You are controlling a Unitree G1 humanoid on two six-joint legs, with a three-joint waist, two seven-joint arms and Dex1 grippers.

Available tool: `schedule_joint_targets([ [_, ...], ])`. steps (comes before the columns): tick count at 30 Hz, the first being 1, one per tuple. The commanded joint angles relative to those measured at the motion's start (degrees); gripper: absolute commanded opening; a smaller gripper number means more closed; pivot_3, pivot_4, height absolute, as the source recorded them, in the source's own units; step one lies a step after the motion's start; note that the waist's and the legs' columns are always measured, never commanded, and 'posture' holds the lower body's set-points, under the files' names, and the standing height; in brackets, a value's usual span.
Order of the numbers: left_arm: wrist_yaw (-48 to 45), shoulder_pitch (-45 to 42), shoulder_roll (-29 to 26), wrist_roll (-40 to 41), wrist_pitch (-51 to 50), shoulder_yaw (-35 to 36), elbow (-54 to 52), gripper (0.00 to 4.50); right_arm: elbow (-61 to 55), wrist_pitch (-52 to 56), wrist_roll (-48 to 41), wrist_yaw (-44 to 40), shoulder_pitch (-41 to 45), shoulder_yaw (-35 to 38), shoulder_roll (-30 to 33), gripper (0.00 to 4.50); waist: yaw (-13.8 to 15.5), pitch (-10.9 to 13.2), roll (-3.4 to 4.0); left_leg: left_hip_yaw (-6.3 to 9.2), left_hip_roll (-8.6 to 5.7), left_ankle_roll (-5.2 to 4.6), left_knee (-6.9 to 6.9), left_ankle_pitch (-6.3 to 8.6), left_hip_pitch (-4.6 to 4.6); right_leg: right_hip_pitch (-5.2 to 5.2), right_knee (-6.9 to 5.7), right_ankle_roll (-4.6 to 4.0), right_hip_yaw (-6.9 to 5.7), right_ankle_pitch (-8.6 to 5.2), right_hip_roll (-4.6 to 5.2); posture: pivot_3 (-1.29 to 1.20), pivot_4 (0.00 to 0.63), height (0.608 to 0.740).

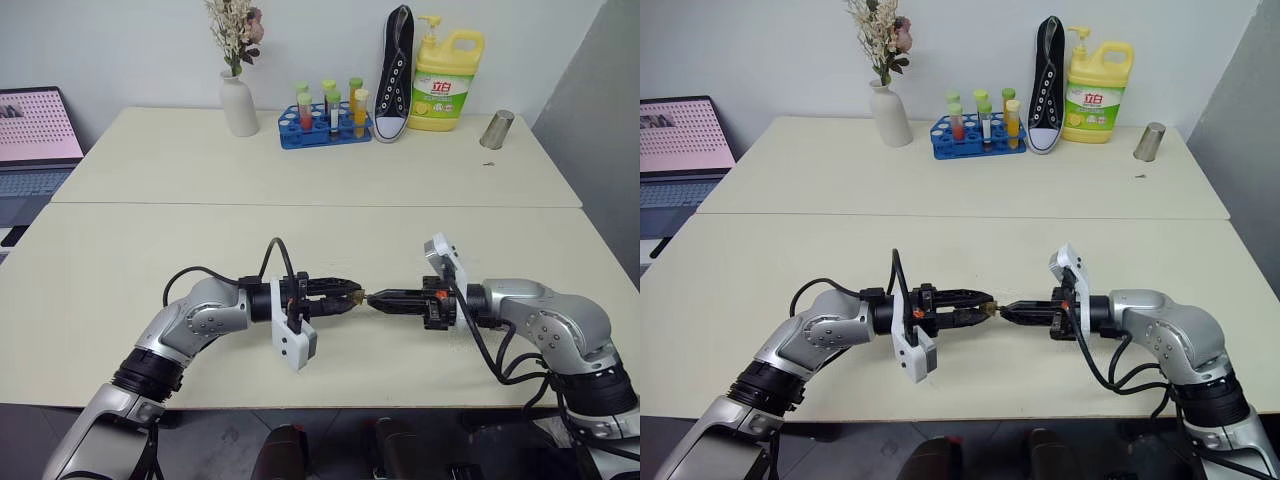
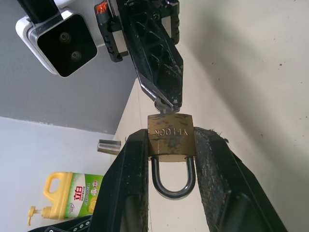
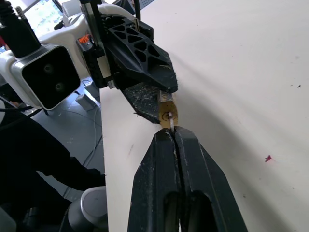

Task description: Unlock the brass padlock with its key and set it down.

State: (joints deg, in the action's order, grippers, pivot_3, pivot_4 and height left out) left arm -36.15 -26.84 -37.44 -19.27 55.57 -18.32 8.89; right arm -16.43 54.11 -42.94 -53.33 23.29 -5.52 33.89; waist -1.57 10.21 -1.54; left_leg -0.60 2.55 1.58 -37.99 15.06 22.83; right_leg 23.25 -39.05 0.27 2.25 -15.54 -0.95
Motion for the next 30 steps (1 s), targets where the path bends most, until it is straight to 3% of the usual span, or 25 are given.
schedule_joint_targets([
  [1,1.06,-0.16,-0.02,0.52,0.75,0.33,-1.90,0.96,-0.56,0.61,-1.87,0.12,1.12,1.98,-0.18,0.00,0.00,0.00,0.00,0.00,0.00,0.00,0.00,0.00,0.00,0.00,0.00,0.00,0.00,0.00,0.00,0.00,0.150,0.740],
  [15,1.16,0.36,-0.35,-0.03,1.36,-0.23,-2.23,0.96,1.18,3.96,-5.72,-0.04,2.78,3.76,-0.97,0.00,0.00,0.00,0.00,0.00,0.00,0.00,0.00,0.00,0.00,0.00,0.00,0.00,0.00,0.00,0.00,0.00,0.150,0.740],
  [30,2.19,0.30,-1.58,-3.00,5.95,-0.90,-2.17,0.96,9.31,26.12,-18.99,7.26,8.85,9.78,-3.30,0.00,-0.01,0.00,0.00,-0.01,0.01,0.00,0.01,0.00,0.01,0.00,-0.01,-0.01,0.01,0.01,0.01,0.00,0.150,0.740],
])
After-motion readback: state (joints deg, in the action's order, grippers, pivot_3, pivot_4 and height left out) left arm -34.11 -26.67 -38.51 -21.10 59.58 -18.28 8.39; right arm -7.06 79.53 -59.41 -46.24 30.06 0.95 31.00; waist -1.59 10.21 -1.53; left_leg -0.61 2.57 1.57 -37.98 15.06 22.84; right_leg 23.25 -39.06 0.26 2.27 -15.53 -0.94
